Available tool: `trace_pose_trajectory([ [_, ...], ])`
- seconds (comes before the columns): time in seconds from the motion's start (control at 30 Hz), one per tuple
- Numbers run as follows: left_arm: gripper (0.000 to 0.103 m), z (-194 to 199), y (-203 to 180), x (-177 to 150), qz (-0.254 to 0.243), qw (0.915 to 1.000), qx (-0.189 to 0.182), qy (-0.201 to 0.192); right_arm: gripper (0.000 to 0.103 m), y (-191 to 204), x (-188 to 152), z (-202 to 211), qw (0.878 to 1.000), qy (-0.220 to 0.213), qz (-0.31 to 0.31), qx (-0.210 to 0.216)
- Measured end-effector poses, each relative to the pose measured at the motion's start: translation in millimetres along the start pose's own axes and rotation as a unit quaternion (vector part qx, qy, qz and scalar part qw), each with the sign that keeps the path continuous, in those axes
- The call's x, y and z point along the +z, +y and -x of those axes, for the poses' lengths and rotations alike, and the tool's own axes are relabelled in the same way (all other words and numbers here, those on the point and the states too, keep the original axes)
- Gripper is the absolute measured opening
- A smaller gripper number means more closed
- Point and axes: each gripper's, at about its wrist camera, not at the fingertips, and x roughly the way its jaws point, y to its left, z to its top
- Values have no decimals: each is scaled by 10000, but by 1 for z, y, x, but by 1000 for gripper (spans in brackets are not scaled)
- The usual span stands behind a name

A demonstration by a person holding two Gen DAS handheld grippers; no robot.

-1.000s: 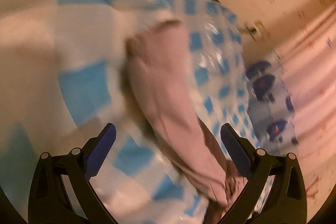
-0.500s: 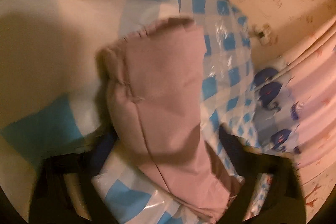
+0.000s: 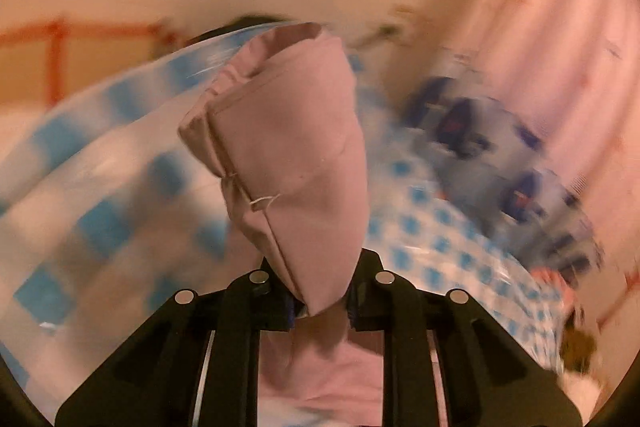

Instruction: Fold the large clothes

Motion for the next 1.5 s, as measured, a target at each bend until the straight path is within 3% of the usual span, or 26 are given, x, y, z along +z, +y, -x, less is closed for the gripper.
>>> trace_pose_trajectory([
  [0.13, 16, 11, -114, -3, -823, 9944, -666, 36, 97, 1, 5, 3, 10000, -60, 6, 27],
  [0.23, 16, 10, -194, -24, -1279, 9848, -1159, 191, 97, -11, 6, 23, 9967, -366, -395, 601],
  [0.37, 16, 2, -267, -67, -1683, 9704, -1652, 523, 97, -34, 4, 43, 9850, -547, -906, 1362],
  [0.5, 16, -11, -320, -125, -1947, 9530, -2111, 964, 97, -77, -3, 63, 9589, -733, -1730, 2127],
  [0.67, 16, -61, -362, -225, -1996, 9286, -2500, 1882, 97, -122, -18, 73, 9374, -980, -2362, 2364],
  [0.8, 19, -123, -373, -316, -1908, 9094, -2367, 2838, 97, -141, -33, 68, 9138, -1275, -2626, 2825],
  [0.87, 22, -148, -372, -354, -2017, 9018, -2042, 3230, 97, -154, -37, 65, 8900, -1504, -2871, 3208],
  [0.9, 30, -154, -373, -368, -2143, 8965, -1927, 3364, 97, -160, -38, 63, 8744, -1563, -3054, 3431],
  [1.0, 50, -136, -383, -381, -2747, 8902, -1912, 3091, 97, -178, -43, 62, 8389, -1815, -3363, 3876],
  [1.07, 61, -108, -400, -384, -3548, 8780, -1724, 2712, 97, -184, -44, 57, 8272, -1772, -3523, 4002],
  [1.13, 75, -81, -410, -379, -4019, 8638, -1796, 2452, 97, -184, -43, 58, 8284, -1730, -3522, 3996],
  [1.2, 84, -56, -413, -359, -4364, 8520, -1883, 2196, 97, -181, -42, 64, 8315, -1702, -3478, 3983],
  [1.33, 90, -34, -411, -304, -4501, 8575, -1708, 1817, 97, -168, -32, 115, 8554, -2353, -2998, 3508],
  [1.37, 90, -35, -408, -287, -4456, 8625, -1651, 1741, 97, -163, -28, 126, 8616, -2463, -2858, 3395],
  [1.4, 90, -37, -402, -272, -4373, 8685, -1605, 1696, 97, -155, -22, 139, 8696, -2518, -2643, 3325],
  [1.5, 90, -48, -372, -227, -3836, 9008, -1387, 1486, 97, -133, -2, 142, 8709, -2301, -2273, 3700],
])
